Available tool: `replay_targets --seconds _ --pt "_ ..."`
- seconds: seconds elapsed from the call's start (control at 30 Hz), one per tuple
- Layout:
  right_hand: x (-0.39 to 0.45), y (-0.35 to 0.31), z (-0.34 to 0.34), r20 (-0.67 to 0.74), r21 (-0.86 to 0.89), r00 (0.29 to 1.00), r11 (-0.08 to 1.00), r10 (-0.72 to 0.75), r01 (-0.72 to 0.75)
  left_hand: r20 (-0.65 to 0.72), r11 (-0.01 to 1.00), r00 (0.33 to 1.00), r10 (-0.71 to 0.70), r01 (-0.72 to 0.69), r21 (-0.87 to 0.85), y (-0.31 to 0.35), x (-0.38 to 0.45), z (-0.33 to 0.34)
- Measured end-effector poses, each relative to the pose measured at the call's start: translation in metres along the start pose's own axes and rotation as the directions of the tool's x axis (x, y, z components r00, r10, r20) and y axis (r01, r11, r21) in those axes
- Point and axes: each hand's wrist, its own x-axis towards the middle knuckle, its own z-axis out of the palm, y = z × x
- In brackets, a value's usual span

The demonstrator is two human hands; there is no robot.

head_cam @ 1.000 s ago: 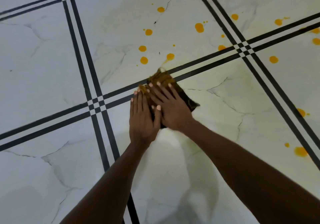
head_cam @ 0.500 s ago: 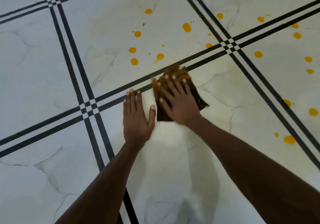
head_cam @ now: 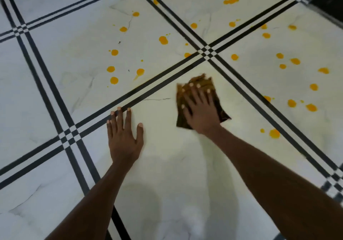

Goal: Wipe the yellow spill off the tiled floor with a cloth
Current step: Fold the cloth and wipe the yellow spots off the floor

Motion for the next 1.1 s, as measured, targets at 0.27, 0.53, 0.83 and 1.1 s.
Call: replay_targets --seconds 0.27,0.53,0.83,1.1 --pt "-0.129 0.098 -0.017 0.035 0.012 0.991 0.992 -0.127 0.126 0.124 0.902 0.898 0.423 -0.404 -0.154 0.089 0.015 0.019" --pt "-0.037 0.083 -0.002 -0.118 0.061 0.987 0.992 0.113 -0.106 0.205 0.869 0.848 0.49 -0.492 -0.042 0.136 0.041 0.05" --pt "-0.135 0.163 -0.024 -0.035 0.053 0.982 0.982 0.185 -0.183 0.232 0.898 0.868 0.439 -0.428 -0.1 0.145 0.039 0.043" --pt "-0.051 0.073 -0.01 -0.009 0.031 0.999 0.999 -0.043 0.043 0.219 0.899 0.872 0.438 -0.418 -0.135 0.14 0.043 0.045"
